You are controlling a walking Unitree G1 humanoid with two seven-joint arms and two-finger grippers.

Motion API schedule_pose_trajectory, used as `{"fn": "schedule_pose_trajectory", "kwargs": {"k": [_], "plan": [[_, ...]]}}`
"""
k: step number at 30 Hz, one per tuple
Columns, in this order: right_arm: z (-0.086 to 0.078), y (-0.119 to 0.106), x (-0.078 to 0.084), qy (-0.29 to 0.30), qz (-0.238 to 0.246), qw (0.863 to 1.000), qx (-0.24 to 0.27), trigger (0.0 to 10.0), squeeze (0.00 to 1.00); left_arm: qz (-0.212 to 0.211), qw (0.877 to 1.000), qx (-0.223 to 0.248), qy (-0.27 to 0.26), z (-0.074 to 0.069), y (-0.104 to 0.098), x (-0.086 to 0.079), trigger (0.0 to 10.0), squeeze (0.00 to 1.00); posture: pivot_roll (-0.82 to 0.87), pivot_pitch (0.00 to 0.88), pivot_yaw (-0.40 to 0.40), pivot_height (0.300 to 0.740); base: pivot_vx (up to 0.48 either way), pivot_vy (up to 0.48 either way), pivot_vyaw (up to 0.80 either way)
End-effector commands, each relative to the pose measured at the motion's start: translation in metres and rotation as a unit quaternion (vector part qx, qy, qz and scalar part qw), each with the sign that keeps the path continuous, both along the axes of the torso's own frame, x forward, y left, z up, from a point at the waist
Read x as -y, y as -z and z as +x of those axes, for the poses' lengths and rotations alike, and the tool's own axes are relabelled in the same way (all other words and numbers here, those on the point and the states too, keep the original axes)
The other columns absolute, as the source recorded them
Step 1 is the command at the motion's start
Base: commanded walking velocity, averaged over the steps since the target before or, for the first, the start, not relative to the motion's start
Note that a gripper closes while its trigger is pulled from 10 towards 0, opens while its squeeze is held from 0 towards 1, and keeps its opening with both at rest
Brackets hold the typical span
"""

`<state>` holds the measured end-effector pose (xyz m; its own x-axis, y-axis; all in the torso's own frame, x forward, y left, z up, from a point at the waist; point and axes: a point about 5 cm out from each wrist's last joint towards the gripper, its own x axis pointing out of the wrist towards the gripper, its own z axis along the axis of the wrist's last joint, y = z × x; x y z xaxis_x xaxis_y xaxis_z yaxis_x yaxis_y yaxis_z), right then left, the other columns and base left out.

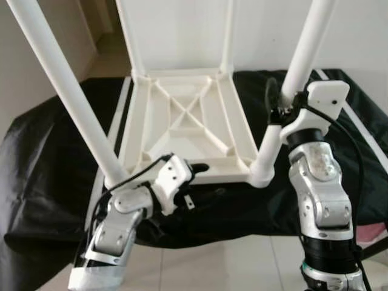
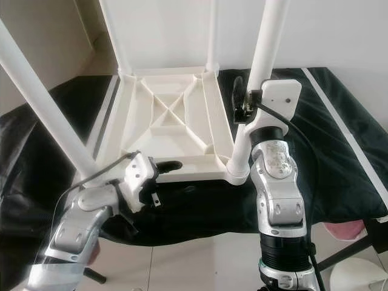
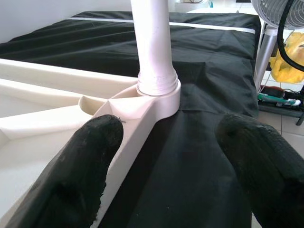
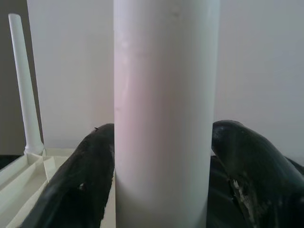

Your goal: Building children table

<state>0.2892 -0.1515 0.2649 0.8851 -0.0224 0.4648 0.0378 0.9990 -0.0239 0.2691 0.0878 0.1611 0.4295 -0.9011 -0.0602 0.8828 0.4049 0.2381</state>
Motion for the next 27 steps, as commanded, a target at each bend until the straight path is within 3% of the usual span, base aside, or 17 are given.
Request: {"fn": "schedule_pose_trajectory", "kwargs": {"k": [1, 2, 3, 5, 6, 7, 8, 9, 10, 14, 15, 20, 24, 27], "plan": [[0.0, 0.0, 0.0, -0.001, 0.006, 1.0, -0.004, 10.0, 0.0, 0.01, 1.0, -0.004, 0.019, -0.004, 0.001, 0.001, 10.0, 0.0, -0.07, 0.013, -0.001, 0.74, 0.0, 0.0, 0.0], [0.002, 0.002, 0.001, 0.0, 0.012, 1.0, -0.011, 4.2, 0.0, 0.013, 1.0, -0.006, 0.016, -0.004, 0.002, -0.001, 10.0, 0.0, -0.06, 0.013, -0.001, 0.74, 0.0, 0.0, 0.0], [0.002, 0.003, 0.002, -0.001, 0.017, 1.0, -0.018, 5.1, 0.0, 0.018, 1.0, -0.005, 0.013, -0.004, 0.003, -0.004, 10.0, 0.0, -0.06, 0.015, -0.003, 0.74, 0.0, 0.0, 0.0], [0.003, 0.004, 0.002, -0.002, 0.021, 1.0, -0.022, 5.1, 0.0, 0.021, 1.0, -0.005, 0.01, -0.003, 0.003, -0.005, 10.0, 0.0, -0.06, 0.015, -0.003, 0.74, 0.0, 0.0, 0.0], [0.004, 0.006, 0.003, -0.002, 0.027, 0.999, -0.028, 10.0, 0.0, 0.028, 1.0, -0.007, 0.007, -0.003, 0.003, -0.01, 10.0, 0.0, -0.06, 0.016, -0.005, 0.74, 0.0, 0.0, 0.0], [0.004, 0.006, 0.003, -0.002, 0.027, 0.999, -0.028, 10.0, 0.0, 0.028, 1.0, -0.007, 0.007, -0.003, 0.003, -0.01, 10.0, 0.0, -0.06, 0.016, -0.005, 0.74, 0.0, 0.0, 0.0], [0.004, 0.008, 0.003, -0.002, 0.037, 0.999, -0.034, 2.1, 0.0, 0.035, 0.999, -0.006, 0.002, -0.003, 0.003, -0.015, 10.0, 0.0, -0.05, 0.017, -0.008, 0.74, 0.0, 0.0, 0.0], [0.005, 0.009, 0.003, -0.002, 0.043, 0.998, -0.037, 2.1, 0.0, 0.04, 0.999, -0.006, -0.002, -0.003, 0.003, -0.018, 10.0, 0.0, -0.05, 0.017, -0.008, 0.74, 0.0, 0.0, 0.0], [0.006, 0.011, 0.003, -0.002, 0.052, 0.998, -0.042, 10.0, 0.0, 0.041, 0.999, -0.007, -0.004, -0.003, 0.003, -0.019, 10.0, 0.0, -0.05, 0.019, -0.008, 0.74, 0.0, 0.0, 0.0], [0.008, 0.014, 0.003, -0.011, 0.084, 0.995, -0.055, 10.0, 0.0, 0.041, 0.999, -0.024, 0.001, -0.007, 0.007, -0.019, 10.0, 0.0, -0.05, 0.019, -0.008, 0.74, 0.0, 0.0, 0.0], [0.01, 0.016, 0.004, -0.019, 0.119, 0.991, -0.065, 10.0, 0.0, 0.047, 0.998, -0.037, 0.007, -0.013, 0.011, -0.019, 10.0, 0.0, -0.04, 0.025, -0.008, 0.74, 0.0, 0.0, 0.0], [0.011, 0.019, 0.006, -0.033, 0.179, 0.98, -0.076, 10.0, 0.0, 0.076, 0.996, -0.048, 0.008, -0.02, 0.022, -0.025, 10.0, 0.0, -0.03, 0.032, -0.009, 0.74, 0.0, 0.0, 0.0], [0.013, 0.027, 0.013, -0.051, 0.29, 0.951, -0.097, 10.0, 0.0, 0.132, 0.987, -0.091, 0.002, -0.033, 0.04, -0.047, 10.0, 0.0, -0.02, 0.044, -0.006, 0.74, 0.0, 0.0, 0.0], [0.013, 0.03, 0.015, -0.061, 0.315, 0.941, -0.104, 10.0, 0.0, 0.141, 0.984, -0.105, -0.01, -0.035, 0.043, -0.054, 10.0, 0.0, -0.02, 0.046, -0.005, 0.74, 0.0, 0.0, 0.0]]}}
